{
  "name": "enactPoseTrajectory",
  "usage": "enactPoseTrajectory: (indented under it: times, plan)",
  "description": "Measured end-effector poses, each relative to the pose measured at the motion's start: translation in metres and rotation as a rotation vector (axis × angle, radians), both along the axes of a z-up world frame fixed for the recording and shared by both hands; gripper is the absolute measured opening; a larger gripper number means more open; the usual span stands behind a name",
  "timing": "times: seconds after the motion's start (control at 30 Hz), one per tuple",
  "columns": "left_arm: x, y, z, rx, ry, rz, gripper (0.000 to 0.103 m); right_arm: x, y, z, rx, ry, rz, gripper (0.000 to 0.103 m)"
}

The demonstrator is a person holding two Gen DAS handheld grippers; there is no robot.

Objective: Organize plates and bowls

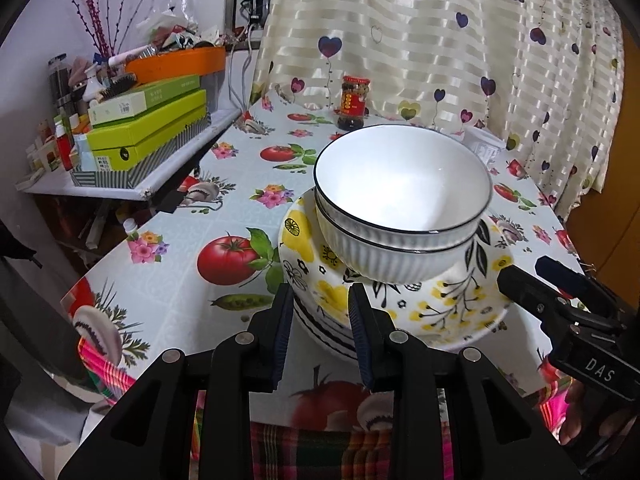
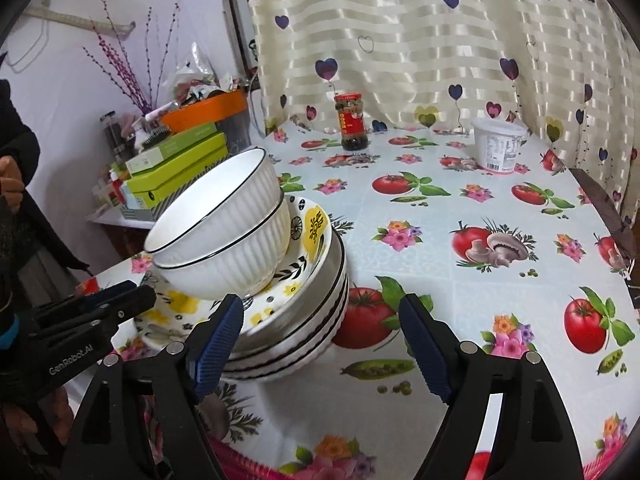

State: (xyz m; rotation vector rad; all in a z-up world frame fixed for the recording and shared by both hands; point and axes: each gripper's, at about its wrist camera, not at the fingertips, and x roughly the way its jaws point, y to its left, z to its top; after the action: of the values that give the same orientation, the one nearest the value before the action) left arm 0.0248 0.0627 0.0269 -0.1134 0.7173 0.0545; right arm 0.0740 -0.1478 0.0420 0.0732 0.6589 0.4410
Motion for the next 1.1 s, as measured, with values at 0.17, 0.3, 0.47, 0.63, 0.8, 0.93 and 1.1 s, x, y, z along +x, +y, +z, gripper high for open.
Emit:
enactPoseTrajectory:
  times: [0.17, 0.3, 0.47, 0.63, 0.8, 0.93, 1.1]
  plan:
    - [-0.016, -0.005, 0.003, -0.007, -0.035, -0.007, 0.03, -0.017, -0.003, 0.002, 0.003, -0.006, 0.007, 0.081]
    - [-0.029, -0.008, 0.003, -0.022, -0.042, -0.01, 0.032, -0.03, -0.004, -0.001, -0.003, -0.005, 0.009, 0.081]
    - [-0.04, -0.016, -0.016, -0.011, 0.017, -0.03, 0.049, -0.045, -0.005, -0.006, -0.025, -0.013, 0.004, 0.083]
    - [-0.047, -0.029, -0.034, 0.01, 0.056, -0.042, 0.049, -0.055, -0.005, -0.016, -0.039, 0.006, -0.01, 0.083]
    - [-0.05, -0.037, -0.044, 0.05, 0.074, -0.037, 0.049, -0.063, -0.002, -0.024, -0.073, 0.009, -0.016, 0.083]
    - [-0.051, -0.042, -0.05, 0.06, 0.091, -0.04, 0.049, -0.068, 0.0, -0.026, -0.091, 0.006, -0.025, 0.083]
    - [-0.05, -0.043, -0.055, 0.06, 0.106, -0.024, 0.049, -0.069, -0.001, -0.03, -0.109, 0.029, -0.037, 0.084]
